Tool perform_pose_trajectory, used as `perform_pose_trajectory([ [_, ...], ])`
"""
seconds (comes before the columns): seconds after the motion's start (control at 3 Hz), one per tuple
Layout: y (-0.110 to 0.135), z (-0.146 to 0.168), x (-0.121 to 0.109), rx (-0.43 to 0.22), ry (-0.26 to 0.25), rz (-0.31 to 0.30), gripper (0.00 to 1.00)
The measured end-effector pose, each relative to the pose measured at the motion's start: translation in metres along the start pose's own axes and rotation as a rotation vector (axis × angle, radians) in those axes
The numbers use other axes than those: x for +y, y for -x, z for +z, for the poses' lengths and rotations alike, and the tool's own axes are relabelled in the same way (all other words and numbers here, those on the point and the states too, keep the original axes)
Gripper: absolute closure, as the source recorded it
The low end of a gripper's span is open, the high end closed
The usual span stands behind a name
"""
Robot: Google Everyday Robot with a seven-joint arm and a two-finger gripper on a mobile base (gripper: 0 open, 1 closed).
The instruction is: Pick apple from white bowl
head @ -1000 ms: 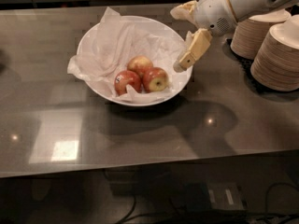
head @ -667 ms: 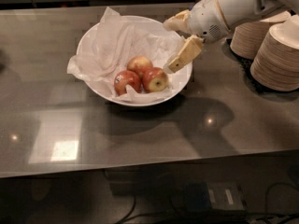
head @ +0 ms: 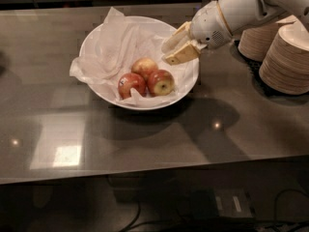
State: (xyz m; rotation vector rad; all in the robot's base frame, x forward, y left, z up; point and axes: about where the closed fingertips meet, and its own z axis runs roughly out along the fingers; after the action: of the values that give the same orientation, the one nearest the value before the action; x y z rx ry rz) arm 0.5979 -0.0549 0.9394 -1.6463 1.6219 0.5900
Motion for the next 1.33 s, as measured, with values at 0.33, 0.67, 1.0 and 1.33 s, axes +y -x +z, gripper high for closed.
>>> perform_pose_trajectory([
  [0.33, -0.007, 0.013, 0.005, 0.006, 0.033, 0.018, 0.72],
  [0.67, -0.009, 0.022, 0.013, 0.005, 0.062, 0.026, 0.67],
  [1.0, 0.003, 0.032, 0.035, -0.017, 0.12, 0.015, 0.2],
  [1.33, 0.002, 0.034, 0.037, -0.018, 0.125, 0.018, 0.31],
])
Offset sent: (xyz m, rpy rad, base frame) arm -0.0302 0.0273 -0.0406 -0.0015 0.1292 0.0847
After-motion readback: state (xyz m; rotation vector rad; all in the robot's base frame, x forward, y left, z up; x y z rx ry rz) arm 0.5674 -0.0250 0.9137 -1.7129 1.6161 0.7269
